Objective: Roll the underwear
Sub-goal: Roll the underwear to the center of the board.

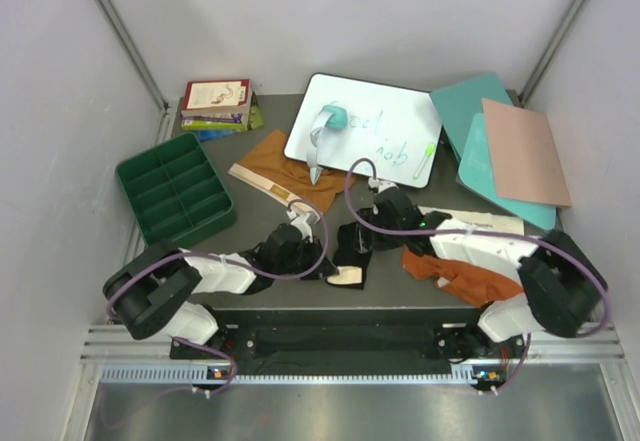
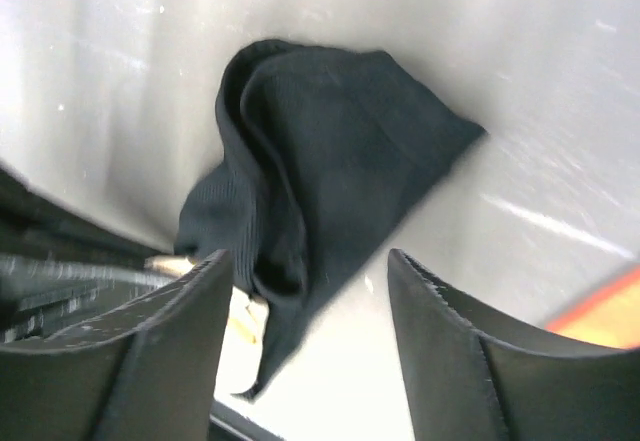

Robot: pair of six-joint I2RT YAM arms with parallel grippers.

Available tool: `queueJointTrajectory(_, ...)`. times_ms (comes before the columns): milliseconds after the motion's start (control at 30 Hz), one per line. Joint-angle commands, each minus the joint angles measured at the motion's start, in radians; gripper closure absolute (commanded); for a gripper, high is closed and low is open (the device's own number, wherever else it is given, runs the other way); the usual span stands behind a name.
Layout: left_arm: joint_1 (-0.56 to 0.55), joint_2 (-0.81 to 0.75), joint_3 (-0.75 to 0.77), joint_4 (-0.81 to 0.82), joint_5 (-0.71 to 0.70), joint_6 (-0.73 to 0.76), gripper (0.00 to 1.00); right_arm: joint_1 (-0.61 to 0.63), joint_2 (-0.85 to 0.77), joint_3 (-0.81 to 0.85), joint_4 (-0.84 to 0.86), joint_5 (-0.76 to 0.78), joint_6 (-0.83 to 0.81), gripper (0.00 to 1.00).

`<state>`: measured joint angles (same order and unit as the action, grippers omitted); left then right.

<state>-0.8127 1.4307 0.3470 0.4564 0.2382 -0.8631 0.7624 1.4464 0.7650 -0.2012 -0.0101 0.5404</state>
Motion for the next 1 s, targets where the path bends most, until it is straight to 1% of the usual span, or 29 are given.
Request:
queueJointTrajectory(0, -0.006, 0.053, 0.053, -0.197, 0.036, 0.061, 0.92, -0.006, -0.182, -0.09, -0.008, 0.084, 0.004, 0.35)
queueJointTrajectory(67, -0.006, 0.076, 0.082, -0.219, 0.058, 0.07, 0.92, -0.003, -0.242, -0.171, 0.052, 0.05, -0.016, 0.34)
queueJointTrajectory(100, -0.006, 0.086, 0.092, -0.228, 0.067, 0.075, 0.92, 0.014, -0.301, -0.199, 0.124, 0.029, -0.037, 0.33)
queueJointTrajectory(133, -0.005, 0.102, 0.108, -0.243, 0.088, 0.078, 0.92, 0.035, -0.326, -0.237, 0.149, 0.018, -0.065, 0.33)
queueJointTrajectory(200, -0.005, 0.128, 0.124, -0.255, 0.113, 0.084, 0.92, 0.105, -0.369, -0.259, 0.184, 0.056, -0.155, 0.33)
queueJointTrajectory(233, -0.002, 0.137, 0.139, -0.272, 0.128, 0.087, 0.92, 0.186, -0.397, -0.268, 0.195, 0.079, -0.189, 0.33)
queueJointTrajectory(267, 0.0, 0.143, 0.147, -0.283, 0.139, 0.088, 0.92, 0.224, -0.405, -0.273, 0.224, 0.125, -0.244, 0.33)
queueJointTrajectory(300, 0.001, 0.157, 0.155, -0.294, 0.145, 0.096, 0.93, 0.25, -0.408, -0.28, 0.239, 0.133, -0.267, 0.33)
queueJointTrajectory(333, 0.004, 0.163, 0.168, -0.314, 0.156, 0.099, 0.93, 0.291, -0.4, -0.279, 0.252, 0.137, -0.298, 0.33)
queueJointTrajectory(433, 0.017, 0.181, 0.187, -0.344, 0.168, 0.113, 0.93, 0.349, -0.367, -0.268, 0.255, 0.147, -0.345, 0.33)
queueJointTrajectory(533, 0.032, 0.195, 0.196, -0.352, 0.194, 0.118, 0.94, 0.383, -0.328, -0.251, 0.256, 0.156, -0.381, 0.34)
queueJointTrajectory(700, 0.047, 0.206, 0.21, -0.377, 0.217, 0.134, 0.94, 0.455, -0.21, -0.204, 0.224, 0.174, -0.408, 0.38)
queueJointTrajectory(767, 0.053, 0.209, 0.214, -0.383, 0.219, 0.141, 0.94, 0.477, -0.172, -0.198, 0.212, 0.203, -0.408, 0.4)
queueJointTrajectory(933, 0.058, 0.211, 0.221, -0.392, 0.231, 0.153, 0.95, 0.48, -0.109, -0.191, 0.204, 0.266, -0.385, 0.41)
queueJointTrajectory(967, 0.058, 0.212, 0.222, -0.392, 0.233, 0.159, 0.95, 0.48, -0.101, -0.188, 0.178, 0.28, -0.378, 0.41)
